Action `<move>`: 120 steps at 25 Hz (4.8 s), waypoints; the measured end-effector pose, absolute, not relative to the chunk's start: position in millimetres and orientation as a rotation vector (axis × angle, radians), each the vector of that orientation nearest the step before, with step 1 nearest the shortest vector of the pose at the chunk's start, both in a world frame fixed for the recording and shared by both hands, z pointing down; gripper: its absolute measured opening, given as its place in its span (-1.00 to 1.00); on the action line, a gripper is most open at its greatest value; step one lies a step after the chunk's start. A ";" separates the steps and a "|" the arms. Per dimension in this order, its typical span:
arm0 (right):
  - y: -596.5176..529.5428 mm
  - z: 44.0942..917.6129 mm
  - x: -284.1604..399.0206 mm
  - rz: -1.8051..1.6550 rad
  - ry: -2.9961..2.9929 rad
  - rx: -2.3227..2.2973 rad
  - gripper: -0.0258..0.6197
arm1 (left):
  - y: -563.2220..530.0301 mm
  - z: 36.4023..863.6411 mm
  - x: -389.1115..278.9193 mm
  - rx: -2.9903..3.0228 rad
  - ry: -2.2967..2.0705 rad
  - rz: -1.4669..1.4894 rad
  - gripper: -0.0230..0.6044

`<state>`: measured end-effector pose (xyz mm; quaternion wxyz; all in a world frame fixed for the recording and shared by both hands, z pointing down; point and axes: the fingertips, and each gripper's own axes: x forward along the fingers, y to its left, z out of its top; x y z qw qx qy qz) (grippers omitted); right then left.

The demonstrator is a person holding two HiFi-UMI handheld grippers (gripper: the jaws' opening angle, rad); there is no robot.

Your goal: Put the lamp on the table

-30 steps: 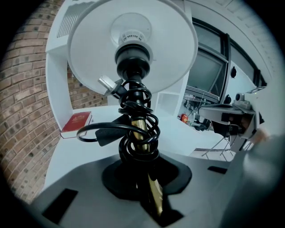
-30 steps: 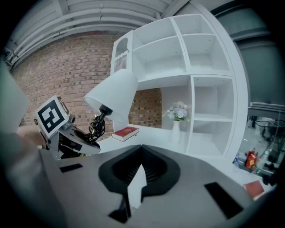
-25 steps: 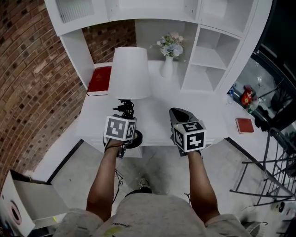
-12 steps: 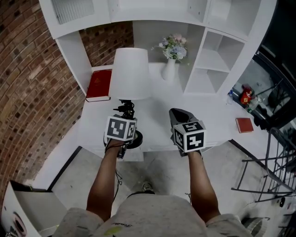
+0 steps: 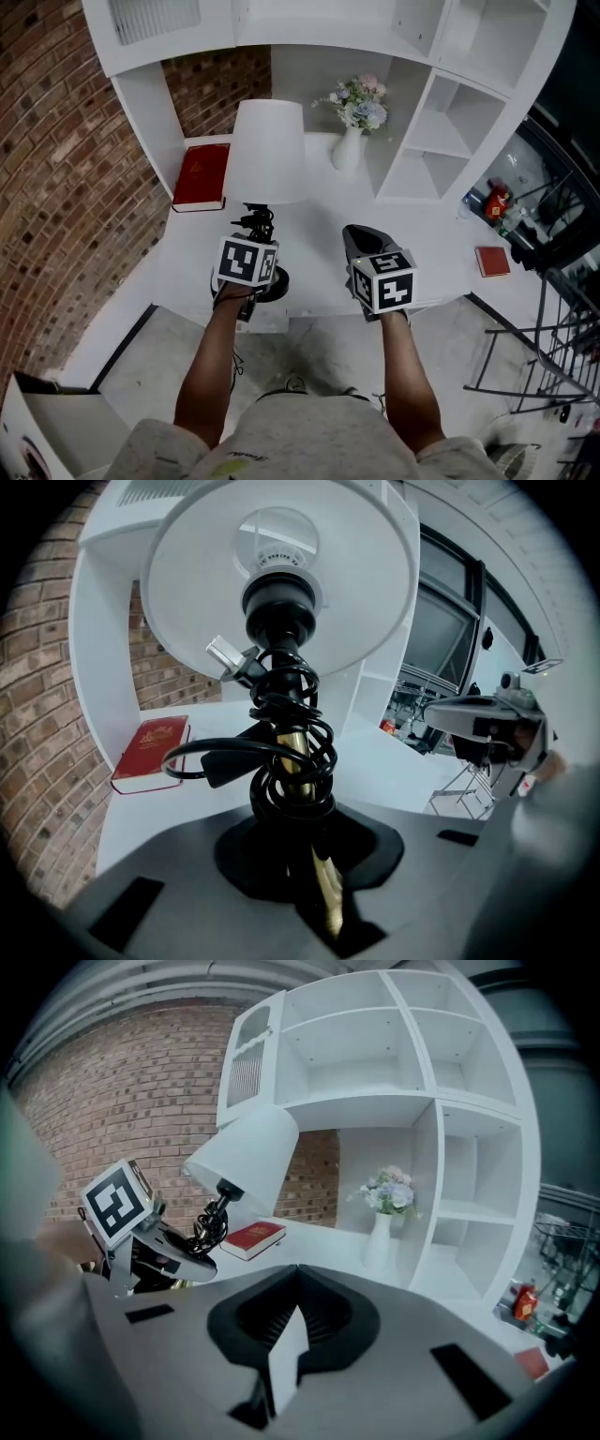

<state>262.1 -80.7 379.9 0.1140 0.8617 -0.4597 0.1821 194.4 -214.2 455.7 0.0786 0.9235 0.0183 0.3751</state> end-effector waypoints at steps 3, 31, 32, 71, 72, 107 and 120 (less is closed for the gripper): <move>-85.7 385.0 265.4 0.539 -1.355 2.517 -0.91 | -217.8 460.2 197.3 2.761 0.050 1.130 -0.73; -234.1 391.8 307.5 0.462 -1.853 2.182 -0.91 | -310.6 486.0 204.8 2.653 -0.441 1.102 -0.72; -240.2 393.4 306.5 0.465 -1.876 2.163 -0.91 | -313.5 485.1 201.3 2.642 -0.472 1.103 -0.73; -354.2 428.9 273.9 0.365 -2.207 1.651 -0.91 | -414.6 516.1 182.7 2.553 -0.978 0.783 -0.73; -356.1 431.4 273.1 0.366 -2.211 1.640 -0.91 | -417.8 516.6 183.4 2.559 -0.982 0.780 -0.73; -352.6 499.7 297.4 0.432 -2.191 1.532 -0.91 | -492.7 523.6 208.6 2.812 -1.292 0.470 -0.74; -359.3 506.8 306.2 0.458 -2.172 1.571 -0.91 | -499.8 525.4 202.9 2.803 -1.402 0.357 -0.74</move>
